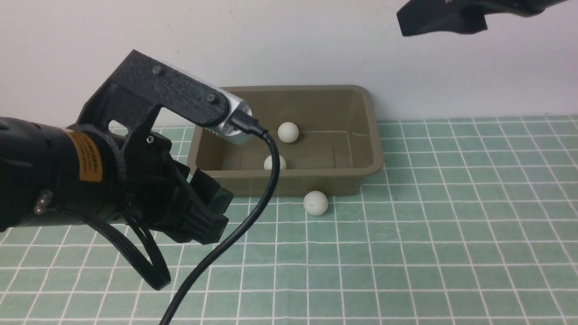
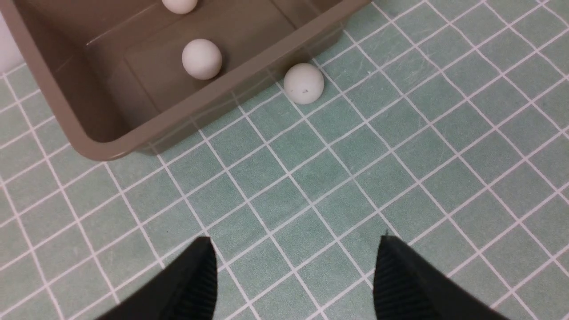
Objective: Put the table tennis balls in the box on the green coffee tablecloth.
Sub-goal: 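Reach for and grasp a ping pong ball on the table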
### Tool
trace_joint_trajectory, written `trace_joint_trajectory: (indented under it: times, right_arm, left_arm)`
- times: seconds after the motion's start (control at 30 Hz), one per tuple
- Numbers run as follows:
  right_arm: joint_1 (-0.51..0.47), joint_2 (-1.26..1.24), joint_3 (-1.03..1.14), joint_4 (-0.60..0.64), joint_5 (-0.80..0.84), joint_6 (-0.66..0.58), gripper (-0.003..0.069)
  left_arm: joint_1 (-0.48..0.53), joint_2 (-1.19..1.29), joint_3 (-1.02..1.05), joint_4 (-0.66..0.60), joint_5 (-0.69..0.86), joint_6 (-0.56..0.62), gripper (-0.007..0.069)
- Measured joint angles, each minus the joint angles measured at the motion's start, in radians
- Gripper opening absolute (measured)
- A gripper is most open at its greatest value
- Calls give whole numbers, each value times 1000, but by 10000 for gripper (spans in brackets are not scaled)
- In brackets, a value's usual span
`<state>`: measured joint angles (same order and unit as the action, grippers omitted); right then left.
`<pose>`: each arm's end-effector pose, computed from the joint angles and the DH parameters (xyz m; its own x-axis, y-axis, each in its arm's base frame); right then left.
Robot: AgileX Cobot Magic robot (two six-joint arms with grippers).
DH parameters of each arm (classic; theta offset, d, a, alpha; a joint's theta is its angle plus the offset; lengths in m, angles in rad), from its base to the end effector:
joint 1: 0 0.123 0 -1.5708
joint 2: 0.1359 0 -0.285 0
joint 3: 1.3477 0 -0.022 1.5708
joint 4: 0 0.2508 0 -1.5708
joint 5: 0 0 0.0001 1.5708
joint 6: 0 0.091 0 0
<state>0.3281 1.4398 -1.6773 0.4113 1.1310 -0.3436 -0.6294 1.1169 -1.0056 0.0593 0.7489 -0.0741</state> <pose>0.2666 0.1255 0.4496 -0.5649 -0.3492 -0.7477 -0.6440 0.7530 0.1349 0.1858 -0.1308 0.3462 -0.5810 0.3852 -0.7170 0.5473 0.8369 0.0062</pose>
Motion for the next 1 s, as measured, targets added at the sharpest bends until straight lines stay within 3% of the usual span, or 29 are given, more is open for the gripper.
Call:
trace_joint_trajectory:
  times: [0.33,0.47,0.63,0.8,1.0]
  right_arm:
    - [0,0,0,31,21,-35,478]
    - [0,-19,0,7,21,-32,442]
    - [0,-102,0,-89,39,36,375]
    - [0,-204,0,-165,115,127,353]
    - [0,-255,79,-62,138,143,352]
  left_arm:
    - [0,0,0,1,0,0,426]
    - [0,0,0,1,0,0,426]
    - [0,0,0,1,-1,0,426]
    - [0,0,0,1,-1,0,426]
    - [0,0,0,1,-1,0,426]
